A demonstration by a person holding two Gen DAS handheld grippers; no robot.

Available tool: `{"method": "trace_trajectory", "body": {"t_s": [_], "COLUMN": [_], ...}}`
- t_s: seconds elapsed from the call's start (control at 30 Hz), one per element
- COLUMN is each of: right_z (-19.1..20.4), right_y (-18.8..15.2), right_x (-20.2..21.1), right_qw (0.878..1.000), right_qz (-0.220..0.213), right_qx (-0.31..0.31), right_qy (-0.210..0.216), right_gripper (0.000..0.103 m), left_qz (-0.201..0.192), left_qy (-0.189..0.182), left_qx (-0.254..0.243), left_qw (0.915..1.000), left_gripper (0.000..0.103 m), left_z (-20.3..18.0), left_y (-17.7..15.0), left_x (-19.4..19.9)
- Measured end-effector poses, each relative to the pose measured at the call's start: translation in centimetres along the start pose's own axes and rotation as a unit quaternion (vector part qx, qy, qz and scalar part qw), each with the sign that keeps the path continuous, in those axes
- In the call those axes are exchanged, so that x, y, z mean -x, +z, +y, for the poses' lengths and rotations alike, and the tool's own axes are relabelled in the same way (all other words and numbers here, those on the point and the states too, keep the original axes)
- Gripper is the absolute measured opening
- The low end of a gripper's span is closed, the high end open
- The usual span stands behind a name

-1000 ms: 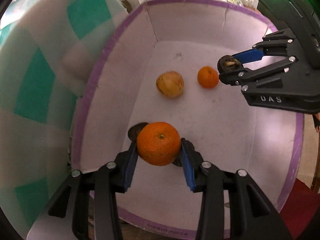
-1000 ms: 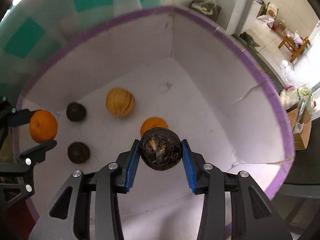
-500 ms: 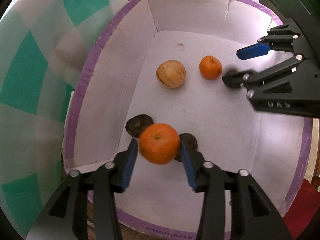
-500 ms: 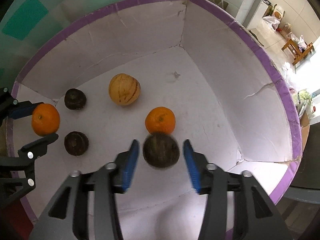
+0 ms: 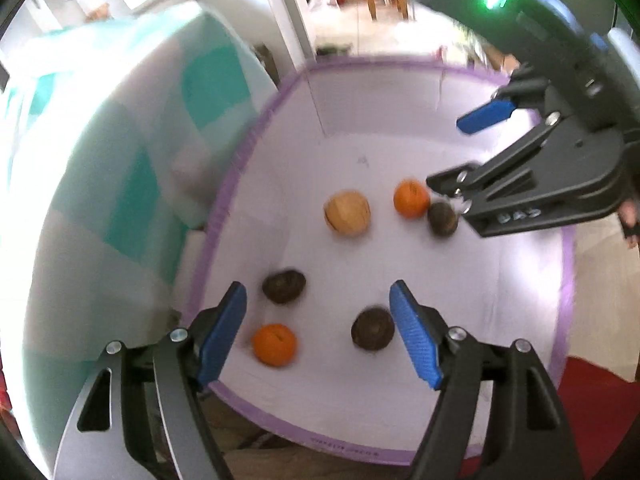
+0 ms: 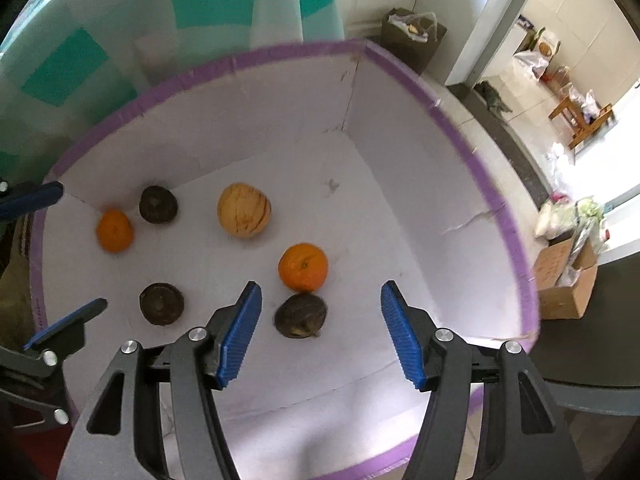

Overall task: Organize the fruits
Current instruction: 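Move both tools back over the fruit cluster on the table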

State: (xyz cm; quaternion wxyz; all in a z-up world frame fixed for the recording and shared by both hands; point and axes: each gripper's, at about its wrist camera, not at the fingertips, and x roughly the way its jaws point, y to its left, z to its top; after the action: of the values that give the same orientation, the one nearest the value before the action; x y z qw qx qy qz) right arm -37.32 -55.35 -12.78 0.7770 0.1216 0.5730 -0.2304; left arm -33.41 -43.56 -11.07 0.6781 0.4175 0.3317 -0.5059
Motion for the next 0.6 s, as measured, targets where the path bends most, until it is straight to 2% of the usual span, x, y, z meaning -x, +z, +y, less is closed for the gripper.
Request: {"method": "trace_trajectory", "body": {"t_s": [0.07, 0.1, 0.17, 0.23, 0.27, 0.37, 0.5, 0.57, 0.6], "right_z": [-0.3, -0.3, -0.2, 0.5, 1.0, 3.6, 9.5, 12.0, 13.9], "right_y": [0.6, 1.1, 2.2, 3.2, 3.7, 5.0, 6.5, 7.1, 7.7], "right_x": [1.1, 2.0, 4.1, 6.4, 7.6, 11.6, 15.5, 16.3, 16.7], "right_qw": [1.000, 0.999, 0.998, 0.995, 0.992, 0.981, 0.958, 0.952, 0.948], "right_qz": [-0.014, -0.027, -0.059, -0.096, -0.118, -0.192, -0.275, -0.284, -0.289], "right_qx": [0.000, -0.002, -0.009, -0.014, -0.017, -0.012, 0.023, 0.044, 0.063], "right_qy": [-0.010, -0.017, -0.027, -0.030, -0.026, 0.012, 0.083, 0.102, 0.119], "right_gripper": [0.064, 0.067, 0.070, 0.072, 0.077, 0.085, 0.087, 0.087, 0.087], "left_qz": [-0.044, -0.062, -0.122, -0.161, -0.178, -0.209, -0.219, -0.219, -0.218], "left_qy": [-0.012, -0.018, -0.026, -0.015, -0.008, 0.025, 0.094, 0.121, 0.147], "left_qx": [0.018, 0.026, 0.053, 0.074, 0.087, 0.142, 0.237, 0.277, 0.304], "left_qw": [0.9988, 0.9976, 0.9908, 0.9840, 0.9801, 0.9672, 0.9419, 0.9278, 0.9158], "left_gripper": [0.079, 0.085, 0.091, 0.096, 0.097, 0.101, 0.101, 0.101, 0.101], "left_z": [0.8, 1.2, 2.8, 4.2, 5.2, 9.3, 16.1, 19.0, 20.7], "left_y": [0.3, 0.4, 0.2, -0.2, -0.6, -2.5, -6.9, -8.8, -10.3], "left_x": [2.6, 3.7, 7.2, 9.7, 10.9, 13.8, 16.9, 18.2, 19.0]}}
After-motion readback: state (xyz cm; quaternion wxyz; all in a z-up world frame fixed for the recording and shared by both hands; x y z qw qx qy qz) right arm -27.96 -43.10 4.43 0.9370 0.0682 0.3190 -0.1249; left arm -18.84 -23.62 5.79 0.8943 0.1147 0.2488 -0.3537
